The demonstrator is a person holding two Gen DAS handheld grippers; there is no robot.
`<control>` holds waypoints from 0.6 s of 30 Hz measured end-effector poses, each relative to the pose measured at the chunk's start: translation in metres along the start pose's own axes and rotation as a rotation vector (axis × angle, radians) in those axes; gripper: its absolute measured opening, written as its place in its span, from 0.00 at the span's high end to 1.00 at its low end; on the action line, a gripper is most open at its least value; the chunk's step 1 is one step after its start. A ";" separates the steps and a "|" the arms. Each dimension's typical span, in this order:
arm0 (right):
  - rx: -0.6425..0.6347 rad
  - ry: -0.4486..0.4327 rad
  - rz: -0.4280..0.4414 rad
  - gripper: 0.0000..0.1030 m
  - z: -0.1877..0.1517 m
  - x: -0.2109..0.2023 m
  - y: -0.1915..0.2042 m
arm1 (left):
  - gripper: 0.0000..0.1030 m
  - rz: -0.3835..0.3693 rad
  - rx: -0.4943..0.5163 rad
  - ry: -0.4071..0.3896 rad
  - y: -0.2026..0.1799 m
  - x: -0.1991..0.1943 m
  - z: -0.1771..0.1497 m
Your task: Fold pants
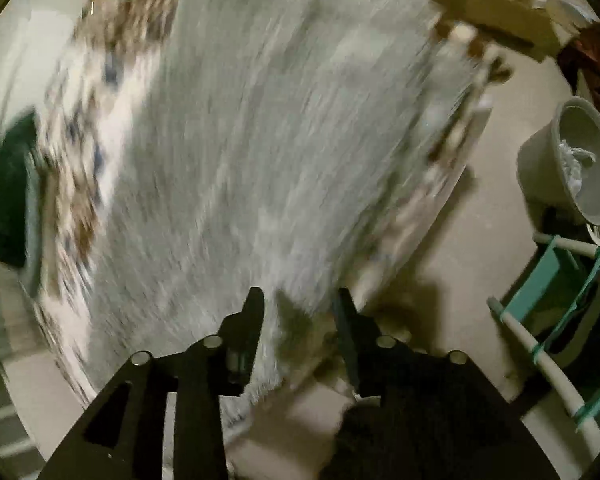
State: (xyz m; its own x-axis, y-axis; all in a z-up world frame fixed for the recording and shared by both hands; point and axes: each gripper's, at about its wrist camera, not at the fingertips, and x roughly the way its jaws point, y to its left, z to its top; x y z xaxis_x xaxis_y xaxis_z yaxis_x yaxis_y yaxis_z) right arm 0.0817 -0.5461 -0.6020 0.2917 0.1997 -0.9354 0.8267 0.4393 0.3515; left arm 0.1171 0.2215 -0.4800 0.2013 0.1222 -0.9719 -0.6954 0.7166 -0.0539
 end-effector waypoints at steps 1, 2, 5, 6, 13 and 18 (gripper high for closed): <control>0.038 -0.059 0.008 0.56 0.009 -0.012 -0.009 | 0.12 0.020 0.021 -0.011 -0.005 -0.007 -0.004; 0.065 -0.092 0.020 0.56 0.015 -0.018 -0.015 | 0.10 0.032 0.039 -0.022 -0.011 -0.014 -0.009; 0.164 -0.169 0.039 0.56 0.050 -0.026 -0.037 | 0.10 0.032 0.102 -0.035 -0.033 -0.027 -0.023; 0.197 -0.196 0.029 0.56 0.063 -0.025 -0.045 | 0.10 0.025 0.129 -0.034 -0.045 -0.030 -0.028; 0.205 -0.245 0.016 0.95 0.101 -0.010 -0.052 | 0.10 -0.022 0.411 -0.034 -0.155 -0.037 -0.077; 0.196 -0.295 -0.025 0.95 0.085 -0.047 -0.050 | 0.10 -0.076 0.571 -0.026 -0.224 -0.039 -0.113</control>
State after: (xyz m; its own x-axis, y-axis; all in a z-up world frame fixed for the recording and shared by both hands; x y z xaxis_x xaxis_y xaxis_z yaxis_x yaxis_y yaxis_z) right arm 0.0680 -0.6519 -0.5789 0.3734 -0.0832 -0.9240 0.9035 0.2585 0.3418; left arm 0.1870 -0.0212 -0.4556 0.2580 0.0680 -0.9638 -0.1974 0.9802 0.0163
